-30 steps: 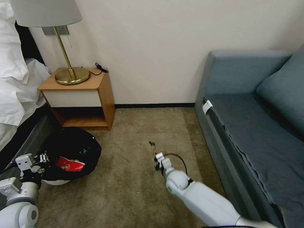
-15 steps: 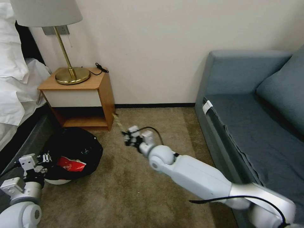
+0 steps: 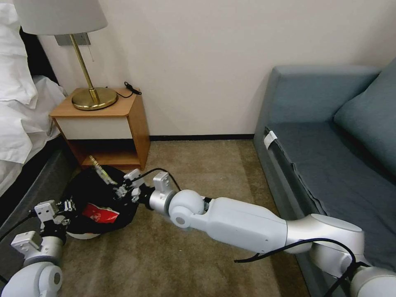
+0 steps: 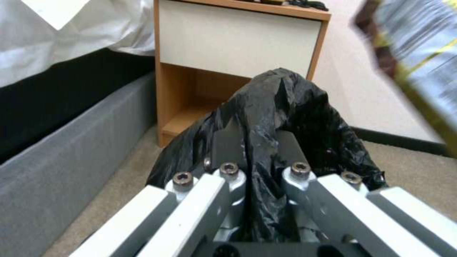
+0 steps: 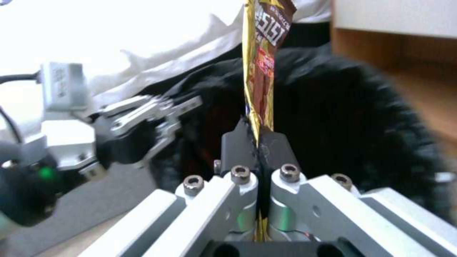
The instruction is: Pick up the trash bin, then pick up the garbage on the floor and place it into the trash bin.
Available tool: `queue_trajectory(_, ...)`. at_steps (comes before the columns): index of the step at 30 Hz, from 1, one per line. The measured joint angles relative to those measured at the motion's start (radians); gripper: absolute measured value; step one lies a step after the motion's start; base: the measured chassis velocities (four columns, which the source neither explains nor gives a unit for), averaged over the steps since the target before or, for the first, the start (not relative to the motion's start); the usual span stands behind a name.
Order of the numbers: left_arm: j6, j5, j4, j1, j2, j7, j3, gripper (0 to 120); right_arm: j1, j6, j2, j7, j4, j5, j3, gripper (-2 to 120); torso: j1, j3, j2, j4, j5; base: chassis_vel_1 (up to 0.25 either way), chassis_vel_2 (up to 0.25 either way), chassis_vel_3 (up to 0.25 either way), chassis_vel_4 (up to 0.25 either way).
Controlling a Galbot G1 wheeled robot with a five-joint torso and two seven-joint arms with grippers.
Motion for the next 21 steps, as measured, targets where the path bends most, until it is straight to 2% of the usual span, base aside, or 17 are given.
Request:
queue_trajectory(8, -0.005, -0.002, -0.013, 0.001, -0.015, 0.003, 0.022, 4, -0.04, 0.051, 0.047, -0.056, -0.089, -0.012, -0.042, 0, 0.0, 0.0, 0.0, 0.0, 0.0, 0.0, 0.0, 0.0, 0.0)
queue_trajectory(21, -0.001, -0.025, -0.034, 0.015, -0.029, 0.01, 0.034, 4, -0.083, 0.071, 0.052, -0.042, -0.14, -0.092, -0.044, 2, 0.0, 0.0, 0.0, 0.0, 0.0001, 0.0, 0.0, 0.0, 0.0)
